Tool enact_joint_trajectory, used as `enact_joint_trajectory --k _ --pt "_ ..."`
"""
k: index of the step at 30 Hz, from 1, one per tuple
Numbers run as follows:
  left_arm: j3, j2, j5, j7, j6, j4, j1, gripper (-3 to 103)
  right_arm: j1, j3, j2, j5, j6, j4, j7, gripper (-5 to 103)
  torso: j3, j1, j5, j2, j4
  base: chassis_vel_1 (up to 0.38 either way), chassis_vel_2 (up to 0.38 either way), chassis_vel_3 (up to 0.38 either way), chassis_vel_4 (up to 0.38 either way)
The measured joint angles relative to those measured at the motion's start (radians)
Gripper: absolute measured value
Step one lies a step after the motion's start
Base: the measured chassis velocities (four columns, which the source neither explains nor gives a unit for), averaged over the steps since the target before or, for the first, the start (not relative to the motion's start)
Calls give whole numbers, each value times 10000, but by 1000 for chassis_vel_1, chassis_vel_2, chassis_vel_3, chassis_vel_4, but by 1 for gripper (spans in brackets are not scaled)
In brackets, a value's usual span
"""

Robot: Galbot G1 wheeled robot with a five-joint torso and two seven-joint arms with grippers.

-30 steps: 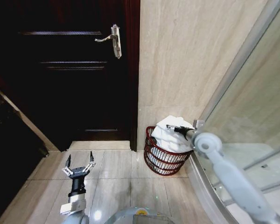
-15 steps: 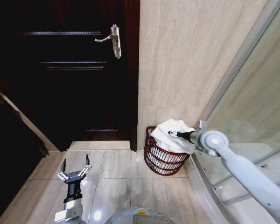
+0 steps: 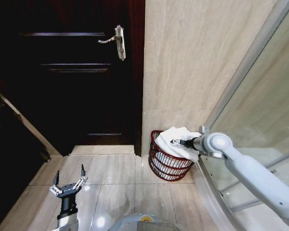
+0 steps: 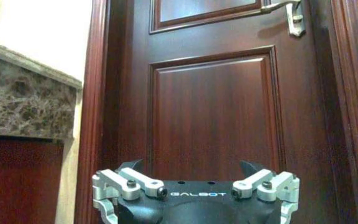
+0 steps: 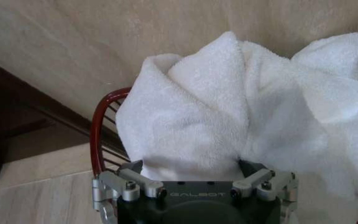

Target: Discard the used towel into the hamper.

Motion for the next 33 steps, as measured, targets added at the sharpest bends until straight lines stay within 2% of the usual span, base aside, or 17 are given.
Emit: enact_joint_trajectory --k 16,33 --pt "130 0 378 10 296 -223 30 100 283 -406 768 -261 9 -1416 -361 100 0 0 0 0 -1 0 0 0 0" --pt "153 0 511 -40 473 -112 -227 100 1141 -1611 1457 -330 10 -2950 -545 100 0 0 0 1 -1 0 0 0 0"
